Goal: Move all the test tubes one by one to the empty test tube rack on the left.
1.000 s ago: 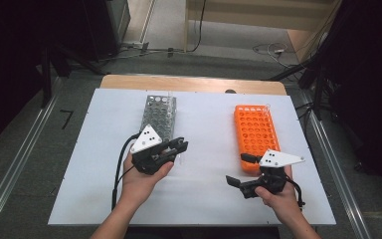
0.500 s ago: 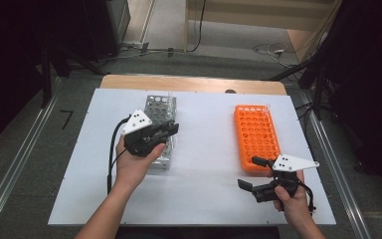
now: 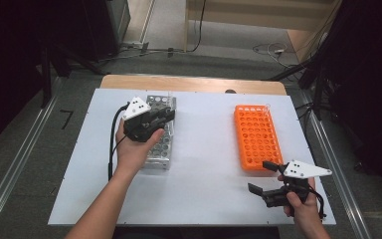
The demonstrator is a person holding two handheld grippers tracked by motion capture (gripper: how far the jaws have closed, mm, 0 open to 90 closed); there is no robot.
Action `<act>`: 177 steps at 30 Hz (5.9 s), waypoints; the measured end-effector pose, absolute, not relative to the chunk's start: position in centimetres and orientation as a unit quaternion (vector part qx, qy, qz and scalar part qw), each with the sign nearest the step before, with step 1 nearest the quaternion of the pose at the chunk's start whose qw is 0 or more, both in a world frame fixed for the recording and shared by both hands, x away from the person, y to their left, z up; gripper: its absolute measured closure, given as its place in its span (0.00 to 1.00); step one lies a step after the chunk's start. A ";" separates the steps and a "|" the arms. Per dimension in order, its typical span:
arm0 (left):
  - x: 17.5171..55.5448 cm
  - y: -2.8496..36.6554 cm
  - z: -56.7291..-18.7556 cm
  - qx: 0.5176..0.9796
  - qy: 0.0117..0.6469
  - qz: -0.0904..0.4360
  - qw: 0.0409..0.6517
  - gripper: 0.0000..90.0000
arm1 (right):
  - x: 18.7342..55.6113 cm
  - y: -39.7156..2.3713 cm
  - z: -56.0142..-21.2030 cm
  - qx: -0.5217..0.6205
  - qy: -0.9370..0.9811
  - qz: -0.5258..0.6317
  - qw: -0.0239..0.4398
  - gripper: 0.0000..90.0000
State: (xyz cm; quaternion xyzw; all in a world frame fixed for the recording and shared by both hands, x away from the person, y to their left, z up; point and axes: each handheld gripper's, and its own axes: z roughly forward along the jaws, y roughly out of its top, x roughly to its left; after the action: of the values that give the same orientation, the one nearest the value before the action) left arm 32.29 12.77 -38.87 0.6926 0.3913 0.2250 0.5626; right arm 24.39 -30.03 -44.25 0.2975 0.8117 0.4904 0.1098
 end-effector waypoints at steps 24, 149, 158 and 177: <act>37.5 13.4 -39.2 0.661 0.435 0.271 0.548 0.84 | 24.1 -30.7 -45.1 0.304 0.813 0.486 0.104 0.05; 22.4 15.0 -42.9 0.695 0.408 0.198 0.558 0.00 | 45.8 -31.5 -45.6 0.482 0.765 0.383 0.188 0.71; 22.4 14.9 -42.8 0.695 0.407 0.197 0.559 0.00 | 45.5 -31.1 -45.5 0.462 0.773 0.377 0.217 0.82; 22.6 14.4 -42.9 0.701 0.399 0.194 0.558 0.00 | 41.9 -31.0 -41.8 0.433 0.755 0.443 0.215 0.82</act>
State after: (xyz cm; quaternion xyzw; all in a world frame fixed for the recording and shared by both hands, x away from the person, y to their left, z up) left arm 22.65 14.41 -42.85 0.7013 0.3991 0.1936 0.5581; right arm 41.93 -31.00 -41.77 0.4330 0.7550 0.4430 0.2150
